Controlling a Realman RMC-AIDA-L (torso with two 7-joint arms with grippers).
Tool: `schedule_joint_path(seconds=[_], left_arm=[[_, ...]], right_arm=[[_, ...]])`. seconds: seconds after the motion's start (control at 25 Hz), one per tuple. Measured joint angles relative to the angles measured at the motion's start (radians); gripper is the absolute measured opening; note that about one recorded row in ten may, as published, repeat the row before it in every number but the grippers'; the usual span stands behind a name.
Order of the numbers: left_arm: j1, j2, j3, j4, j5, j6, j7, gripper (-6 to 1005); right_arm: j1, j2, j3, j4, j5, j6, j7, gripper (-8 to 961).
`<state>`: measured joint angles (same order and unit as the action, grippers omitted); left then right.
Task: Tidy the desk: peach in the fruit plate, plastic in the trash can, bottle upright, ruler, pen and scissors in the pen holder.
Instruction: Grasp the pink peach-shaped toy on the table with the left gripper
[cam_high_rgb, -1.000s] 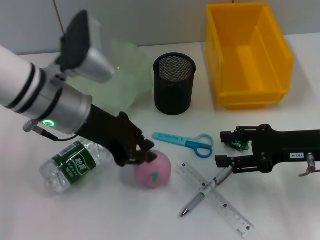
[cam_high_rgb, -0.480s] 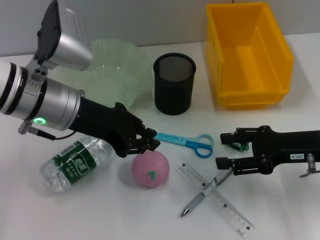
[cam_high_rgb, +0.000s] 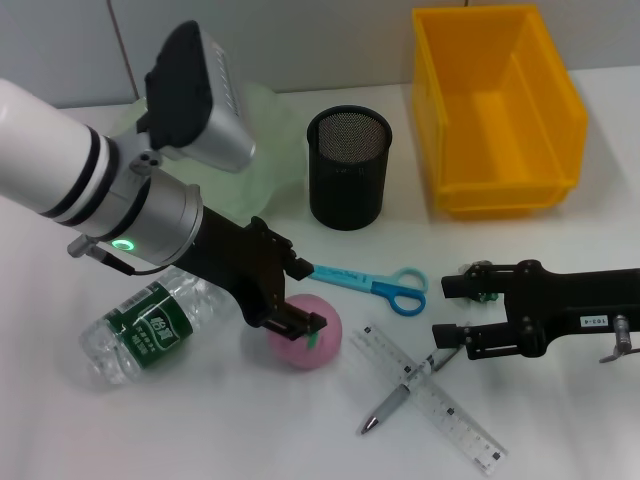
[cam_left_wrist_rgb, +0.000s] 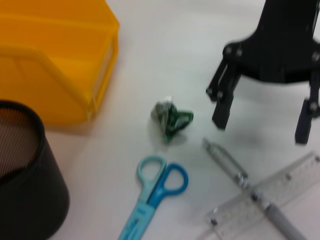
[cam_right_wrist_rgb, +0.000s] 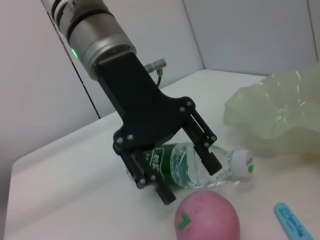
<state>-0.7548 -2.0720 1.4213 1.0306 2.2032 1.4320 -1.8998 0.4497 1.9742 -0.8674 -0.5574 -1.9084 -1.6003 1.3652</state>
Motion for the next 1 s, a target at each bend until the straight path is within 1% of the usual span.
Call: schedule_joint_path(seconds=[0.12,0.2,0.24,0.4,0.48,0.52,1.0], left_arm=[[-0.019,0.000,0.027,0.000,0.046,-0.006,-0.022,686],[-0.025,0.000,0.036,0.000,0.058,-0.009,-0.030,715],[-0.039,-0.002,0.067,-0.001,0.096,-0.022,-0.049,730],[-0.049,-0.005,0.102,-0.011,0.115,-0.036,-0.062,788],[-0.056,-0.005,0.111,-0.027,0.118,-0.038,-0.063,817],[-0.068,-0.006,0.112,-0.055,0.121,-0.042,-0.063,832],[-0.085,-0.007,0.113,-0.130,0.108,-0.099,-0.052,765]], right_arm=[[-0.001,0.000,0.001,0.001,0.000,0.001,0.001,776],[-0.002,0.001,0.000,0.002,-0.003,0.002,0.001,776],[-0.002,0.002,0.003,0.003,-0.009,0.004,0.001,776],[-0.002,0.003,0.002,0.003,-0.014,0.005,0.002,776],[-0.001,0.003,0.002,0.003,-0.015,0.006,0.003,776],[-0.001,0.003,0.002,0.003,-0.015,0.006,0.004,776],[0.005,0.005,0.001,0.002,-0.023,0.016,0.006,776]])
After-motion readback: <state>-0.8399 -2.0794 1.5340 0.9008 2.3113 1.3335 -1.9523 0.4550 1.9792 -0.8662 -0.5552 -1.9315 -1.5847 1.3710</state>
